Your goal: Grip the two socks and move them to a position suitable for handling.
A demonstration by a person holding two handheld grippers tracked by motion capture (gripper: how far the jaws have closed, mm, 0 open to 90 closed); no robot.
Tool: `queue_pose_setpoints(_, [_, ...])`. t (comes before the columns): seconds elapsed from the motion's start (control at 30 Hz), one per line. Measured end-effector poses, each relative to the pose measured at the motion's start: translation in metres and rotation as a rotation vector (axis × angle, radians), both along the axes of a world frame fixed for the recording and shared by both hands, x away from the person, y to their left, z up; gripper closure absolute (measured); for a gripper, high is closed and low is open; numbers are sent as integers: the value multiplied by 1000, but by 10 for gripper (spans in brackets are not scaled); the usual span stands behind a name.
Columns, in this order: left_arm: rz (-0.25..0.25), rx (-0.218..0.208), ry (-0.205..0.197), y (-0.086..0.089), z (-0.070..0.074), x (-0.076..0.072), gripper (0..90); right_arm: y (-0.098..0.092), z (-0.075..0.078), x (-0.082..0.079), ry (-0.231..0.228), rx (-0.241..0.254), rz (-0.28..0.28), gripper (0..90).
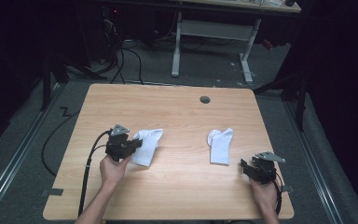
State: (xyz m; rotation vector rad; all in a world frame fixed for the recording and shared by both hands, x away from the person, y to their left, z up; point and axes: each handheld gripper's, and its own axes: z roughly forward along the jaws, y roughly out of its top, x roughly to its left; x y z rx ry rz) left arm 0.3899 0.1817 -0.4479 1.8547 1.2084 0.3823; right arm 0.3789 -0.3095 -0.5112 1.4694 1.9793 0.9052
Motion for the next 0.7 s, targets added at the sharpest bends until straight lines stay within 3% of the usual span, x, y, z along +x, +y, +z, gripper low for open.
queue_pose_setpoints(0.27, [-28,-29,-11,-14,5,2,854,0,1,-4,-5,-10,-12,552])
queue_pose_setpoints(0.43, [-46,-20,-22,-26,8,3,854,3,5,-8,-22,-22,10,571])
queue_pose_setpoints(0.53, [-60,18,-39,-36,10,4,853,6,11,-11,-42,-15,25,578])
queue_pose_setpoints(0.7, [-83,2,-44,-50,11,6,853,15,19,-14,-67,-5,64,582])
